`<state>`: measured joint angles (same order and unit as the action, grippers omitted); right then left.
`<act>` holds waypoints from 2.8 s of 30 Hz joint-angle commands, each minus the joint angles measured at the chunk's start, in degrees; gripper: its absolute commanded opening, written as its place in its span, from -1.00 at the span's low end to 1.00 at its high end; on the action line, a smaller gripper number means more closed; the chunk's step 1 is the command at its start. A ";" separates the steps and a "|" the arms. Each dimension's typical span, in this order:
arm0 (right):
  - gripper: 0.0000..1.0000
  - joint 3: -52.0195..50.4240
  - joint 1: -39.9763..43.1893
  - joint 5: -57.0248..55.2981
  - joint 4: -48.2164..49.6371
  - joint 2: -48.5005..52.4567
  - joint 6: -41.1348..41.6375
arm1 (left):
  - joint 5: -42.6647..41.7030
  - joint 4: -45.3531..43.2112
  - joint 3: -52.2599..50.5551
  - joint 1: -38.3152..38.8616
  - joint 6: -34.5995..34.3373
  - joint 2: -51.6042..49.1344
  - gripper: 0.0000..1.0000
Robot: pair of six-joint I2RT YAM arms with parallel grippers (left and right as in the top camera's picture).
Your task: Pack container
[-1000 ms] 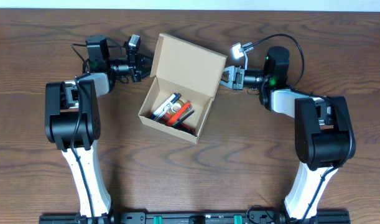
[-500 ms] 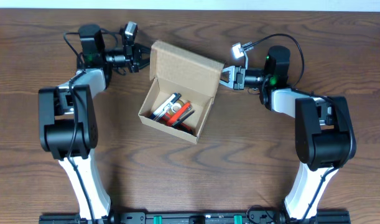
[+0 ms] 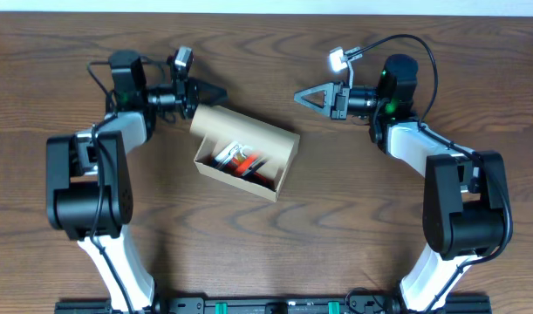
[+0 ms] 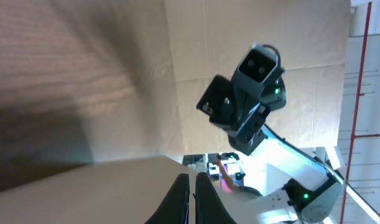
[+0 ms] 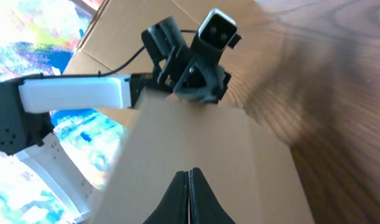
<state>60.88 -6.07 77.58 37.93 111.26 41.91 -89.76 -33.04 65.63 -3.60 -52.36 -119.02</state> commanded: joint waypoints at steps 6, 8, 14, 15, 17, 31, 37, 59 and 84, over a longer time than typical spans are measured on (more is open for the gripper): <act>-0.96 0.81 -2.27 0.46 -1.42 -1.64 -0.42 | -0.96 -0.26 -8.48 -2.08 5.51 10.32 -0.89; -0.97 0.83 -2.21 0.46 -1.33 -2.71 -0.42 | -0.96 -0.28 -8.98 -2.32 5.84 12.28 -0.89; -0.38 0.92 -1.88 -0.70 -1.25 -10.08 -2.21 | -0.94 -2.91 -9.01 -2.21 8.72 18.36 0.91; -0.31 0.94 -1.90 -1.33 -1.27 -12.28 -3.15 | -0.94 -4.00 -8.98 -2.08 9.14 19.28 0.91; -0.14 0.94 -1.88 -3.37 -1.27 -16.61 -4.52 | -0.94 -7.74 -8.98 -1.86 9.05 21.44 0.91; 0.98 8.72 -1.90 -14.29 -26.18 -34.12 -19.37 | -0.94 -17.70 -8.98 -5.07 6.10 33.70 0.91; 0.99 16.31 -2.29 -27.54 -53.92 -34.12 -36.41 | -0.94 -22.01 -8.83 -13.35 4.26 37.90 0.91; 0.98 21.79 -2.64 -41.79 -73.94 -34.05 -44.87 | 0.35 -16.79 14.49 -34.25 3.02 30.75 0.90; 0.98 21.79 -2.60 -53.79 -82.31 -32.87 -51.87 | 16.35 12.33 53.09 -33.79 16.13 17.03 0.91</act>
<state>81.58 -8.19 24.34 -44.31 78.06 -8.80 -81.30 -26.79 115.13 -37.71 -44.95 -101.62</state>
